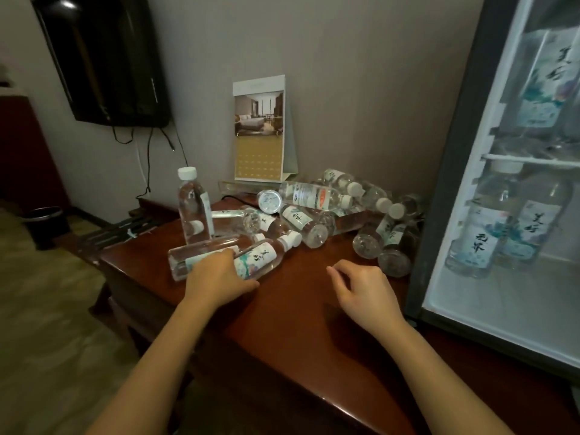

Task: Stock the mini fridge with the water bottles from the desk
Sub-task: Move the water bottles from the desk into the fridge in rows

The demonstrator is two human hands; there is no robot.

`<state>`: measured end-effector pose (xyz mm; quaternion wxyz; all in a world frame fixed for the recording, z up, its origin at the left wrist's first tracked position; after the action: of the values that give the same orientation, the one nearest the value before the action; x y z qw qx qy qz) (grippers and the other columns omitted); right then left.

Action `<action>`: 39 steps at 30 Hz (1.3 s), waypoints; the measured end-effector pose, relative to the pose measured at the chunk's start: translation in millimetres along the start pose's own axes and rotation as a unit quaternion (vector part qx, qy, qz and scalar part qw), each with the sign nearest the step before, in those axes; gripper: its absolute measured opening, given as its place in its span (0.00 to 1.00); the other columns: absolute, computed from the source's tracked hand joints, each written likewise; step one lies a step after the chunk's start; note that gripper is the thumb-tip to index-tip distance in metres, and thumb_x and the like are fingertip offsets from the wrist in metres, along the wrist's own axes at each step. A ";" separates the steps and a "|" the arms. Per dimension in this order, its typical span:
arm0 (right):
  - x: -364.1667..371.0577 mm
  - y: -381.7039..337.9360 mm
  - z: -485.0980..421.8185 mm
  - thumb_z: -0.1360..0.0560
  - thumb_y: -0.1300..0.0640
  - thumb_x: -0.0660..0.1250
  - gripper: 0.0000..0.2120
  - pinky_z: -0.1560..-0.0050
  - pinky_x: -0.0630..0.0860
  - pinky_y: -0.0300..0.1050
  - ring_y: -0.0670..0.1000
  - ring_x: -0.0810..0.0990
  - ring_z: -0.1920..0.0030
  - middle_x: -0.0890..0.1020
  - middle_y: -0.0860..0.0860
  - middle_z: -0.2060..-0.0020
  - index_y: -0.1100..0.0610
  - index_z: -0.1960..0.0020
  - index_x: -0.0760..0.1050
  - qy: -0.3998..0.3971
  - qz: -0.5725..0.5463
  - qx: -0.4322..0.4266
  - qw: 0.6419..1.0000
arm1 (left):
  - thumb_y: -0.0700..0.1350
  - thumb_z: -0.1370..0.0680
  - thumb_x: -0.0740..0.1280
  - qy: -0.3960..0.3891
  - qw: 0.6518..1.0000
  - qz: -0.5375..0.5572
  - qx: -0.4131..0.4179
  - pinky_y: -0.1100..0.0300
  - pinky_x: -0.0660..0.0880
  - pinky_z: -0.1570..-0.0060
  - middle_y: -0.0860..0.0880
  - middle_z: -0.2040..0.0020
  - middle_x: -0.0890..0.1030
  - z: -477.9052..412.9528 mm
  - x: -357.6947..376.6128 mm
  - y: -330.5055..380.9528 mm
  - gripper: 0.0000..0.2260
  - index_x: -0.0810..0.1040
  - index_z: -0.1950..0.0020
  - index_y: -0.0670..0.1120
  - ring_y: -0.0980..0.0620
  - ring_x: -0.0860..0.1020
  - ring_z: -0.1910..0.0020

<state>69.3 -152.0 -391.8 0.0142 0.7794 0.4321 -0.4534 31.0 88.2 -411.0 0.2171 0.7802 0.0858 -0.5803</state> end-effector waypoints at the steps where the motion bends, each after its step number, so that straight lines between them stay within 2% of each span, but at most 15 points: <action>1: 1.8 -0.3 0.9 0.22 0.51 0.60 0.11 0.66 0.75 0.47 0.48 0.78 0.69 0.79 0.48 0.69 0.54 0.56 0.79 -0.008 -0.005 0.003 1.000 | 0.63 0.35 0.71 -0.003 1.000 0.010 -0.005 0.57 0.74 0.51 0.48 0.42 0.79 0.6 -1.0 0.3 0.32 0.72 0.36 0.49 0.48 0.77 0.45; 4: 12.6 -0.2 4.5 0.22 0.51 0.60 0.10 0.61 0.77 0.47 0.47 0.79 0.64 0.82 0.48 0.64 0.53 0.52 0.79 -0.055 -0.018 0.025 0.998 | 0.62 0.35 0.71 0.004 0.999 0.030 -0.014 0.56 0.73 0.50 0.47 0.41 0.79 3.9 -3.6 0.5 0.31 0.73 0.36 0.49 0.47 0.76 0.43; 6: 19.4 -0.7 6.2 0.22 0.51 0.61 0.10 0.58 0.77 0.45 0.47 0.80 0.60 0.83 0.47 0.60 0.51 0.49 0.79 -0.089 -0.028 0.035 0.995 | 0.62 0.35 0.71 0.021 0.999 0.038 -0.009 0.56 0.74 0.52 0.48 0.44 0.79 9.3 -4.7 2.9 0.28 0.74 0.40 0.49 0.47 0.77 0.46; 10: 30.8 -9.9 6.4 0.21 0.52 0.60 0.11 0.46 0.71 0.42 0.49 0.79 0.53 0.83 0.50 0.56 0.54 0.47 0.80 -0.157 -0.042 0.038 0.986 | 0.65 0.36 0.71 0.030 0.995 0.098 -0.002 0.56 0.74 0.57 0.50 0.48 0.80 23.5 -4.1 7.4 0.27 0.75 0.44 0.51 0.48 0.78 0.48; 13: 33.7 -14.3 6.4 0.20 0.48 0.58 0.17 0.53 0.70 0.40 0.53 0.81 0.53 0.84 0.55 0.57 0.57 0.49 0.81 -0.210 -0.123 0.103 0.964 | 0.65 0.38 0.73 0.031 0.969 0.245 -0.029 0.57 0.73 0.52 0.52 0.46 0.80 39.9 -2.6 12.5 0.32 0.75 0.38 0.51 0.50 0.78 0.48; 16: 25.3 -25.8 11.6 0.21 0.48 0.59 0.16 0.44 0.68 0.32 0.42 0.76 0.42 0.78 0.45 0.42 0.52 0.37 0.74 -0.217 -0.296 0.161 0.916 | 0.58 0.36 0.75 0.034 0.921 0.388 -0.031 0.59 0.74 0.49 0.54 0.45 0.80 62.5 4.5 24.4 0.31 0.74 0.36 0.50 0.54 0.78 0.49; 20: 2.3 -30.1 19.7 0.23 0.52 0.62 0.09 0.53 0.76 0.30 0.40 0.81 0.51 0.82 0.47 0.49 0.51 0.43 0.73 -0.176 -0.434 0.195 0.862 | 0.62 0.40 0.73 -0.009 0.901 0.433 0.029 0.52 0.78 0.47 0.57 0.45 0.78 87.8 10.4 55.2 0.34 0.69 0.36 0.55 0.57 0.78 0.49; 22: -14.8 -26.7 24.8 0.25 0.49 0.65 0.16 0.54 0.78 0.35 0.43 0.81 0.50 0.81 0.50 0.46 0.52 0.39 0.70 -0.138 -0.461 0.201 0.853 | 0.60 0.39 0.74 -0.018 0.887 0.458 0.055 0.52 0.78 0.47 0.60 0.46 0.77 99.0 5.9 74.6 0.31 0.66 0.40 0.61 0.58 0.78 0.48; 25: -49.2 -15.6 31.3 0.34 0.41 0.67 0.32 0.45 0.79 0.48 0.49 0.81 0.45 0.81 0.51 0.44 0.52 0.33 0.68 -0.076 -0.479 0.194 0.853 | 0.50 0.33 0.76 -0.041 0.859 0.498 0.110 0.56 0.77 0.45 0.61 0.44 0.74 115.4 -3.9 111.6 0.28 0.64 0.41 0.63 0.60 0.76 0.45; 27: -80.1 -7.2 35.4 0.35 0.41 0.66 0.31 0.42 0.77 0.51 0.49 0.81 0.45 0.81 0.51 0.45 0.52 0.35 0.70 -0.028 -0.475 0.183 0.861 | 0.45 0.31 0.74 -0.057 0.835 0.525 0.154 0.58 0.77 0.45 0.60 0.42 0.73 125.7 -11.5 138.5 0.27 0.64 0.41 0.63 0.60 0.75 0.42; 30: -126.5 8.7 42.3 0.34 0.43 0.65 0.26 0.48 0.79 0.48 0.48 0.82 0.48 0.83 0.51 0.48 0.52 0.40 0.72 0.022 -0.445 0.157 0.882 | 0.41 0.29 0.72 -0.065 0.813 0.538 0.211 0.65 0.74 0.44 0.57 0.39 0.71 138.5 -17.5 180.6 0.27 0.62 0.39 0.62 0.62 0.73 0.40; 32: -154.2 21.4 49.4 0.34 0.44 0.65 0.21 0.54 0.80 0.44 0.45 0.83 0.52 0.83 0.48 0.52 0.49 0.43 0.72 0.054 -0.429 0.142 0.891 | 0.43 0.28 0.72 -0.065 0.806 0.539 0.237 0.69 0.73 0.45 0.57 0.38 0.70 144.4 -17.5 209.2 0.26 0.62 0.41 0.64 0.63 0.72 0.40; 34: -179.0 36.4 57.4 0.35 0.45 0.65 0.21 0.57 0.80 0.39 0.43 0.83 0.53 0.84 0.45 0.55 0.47 0.43 0.71 0.088 -0.415 0.137 0.895 | 0.47 0.29 0.72 -0.059 0.803 0.535 0.255 0.65 0.72 0.43 0.57 0.38 0.71 149.6 -16.6 238.4 0.26 0.62 0.40 0.64 0.62 0.72 0.39; 37: -208.5 59.7 67.2 0.34 0.47 0.65 0.20 0.61 0.78 0.36 0.41 0.83 0.54 0.84 0.44 0.55 0.48 0.44 0.70 0.130 -0.391 0.136 0.901 | 0.49 0.29 0.72 -0.049 0.809 0.516 0.278 0.57 0.73 0.41 0.53 0.37 0.71 156.1 -12.5 282.4 0.29 0.61 0.32 0.54 0.57 0.72 0.39; 39: -222.6 76.1 72.6 0.33 0.47 0.68 0.19 0.60 0.78 0.35 0.40 0.82 0.54 0.83 0.46 0.53 0.50 0.44 0.71 0.160 -0.369 0.143 0.904 | 0.50 0.28 0.71 -0.045 0.808 0.513 0.287 0.53 0.76 0.44 0.52 0.38 0.73 158.3 -7.9 310.0 0.30 0.60 0.32 0.51 0.55 0.75 0.42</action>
<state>23.1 -376.7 -302.6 -0.3355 0.6199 0.6156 -0.3523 10.7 -256.4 -366.2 0.2533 0.7104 -0.5071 -0.4170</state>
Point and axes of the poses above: each hand's wrist, its own z-axis away from the middle knuckle, its own x-axis out of the palm, y = z × x, the point moved 7 cm from there along -z, towards the middle knuckle
